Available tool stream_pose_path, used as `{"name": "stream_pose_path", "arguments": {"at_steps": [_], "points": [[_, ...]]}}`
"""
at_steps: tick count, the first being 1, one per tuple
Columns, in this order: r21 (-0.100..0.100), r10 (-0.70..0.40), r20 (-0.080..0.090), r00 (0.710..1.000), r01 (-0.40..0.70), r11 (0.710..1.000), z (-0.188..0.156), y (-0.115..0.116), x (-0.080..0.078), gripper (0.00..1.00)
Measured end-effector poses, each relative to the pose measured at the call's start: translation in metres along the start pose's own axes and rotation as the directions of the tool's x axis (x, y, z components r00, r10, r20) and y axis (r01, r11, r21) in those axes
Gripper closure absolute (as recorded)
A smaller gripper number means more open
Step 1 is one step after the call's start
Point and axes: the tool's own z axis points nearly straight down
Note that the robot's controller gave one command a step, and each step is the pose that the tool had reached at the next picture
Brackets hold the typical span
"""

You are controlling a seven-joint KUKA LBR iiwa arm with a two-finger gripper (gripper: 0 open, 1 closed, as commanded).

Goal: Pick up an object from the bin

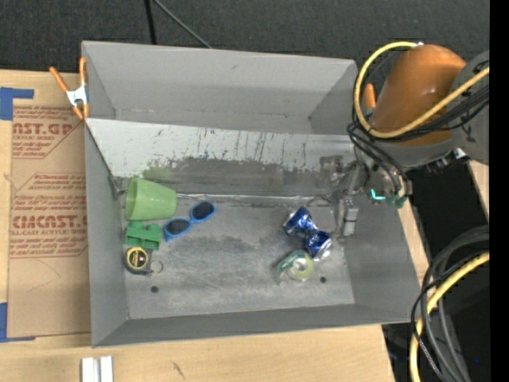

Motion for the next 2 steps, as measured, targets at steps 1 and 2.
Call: {"name": "stream_pose_path", "arguments": {"at_steps": [1, 2], "points": [[-0.001, 0.182, 0.0, 0.983, -0.182, 0.983, 0.094, -0.007, 0.014, 0.0], [-0.001, 0.141, 0.002, 0.99, -0.141, 0.99, 0.126, 0.017, 0.021, 0.0]]}}
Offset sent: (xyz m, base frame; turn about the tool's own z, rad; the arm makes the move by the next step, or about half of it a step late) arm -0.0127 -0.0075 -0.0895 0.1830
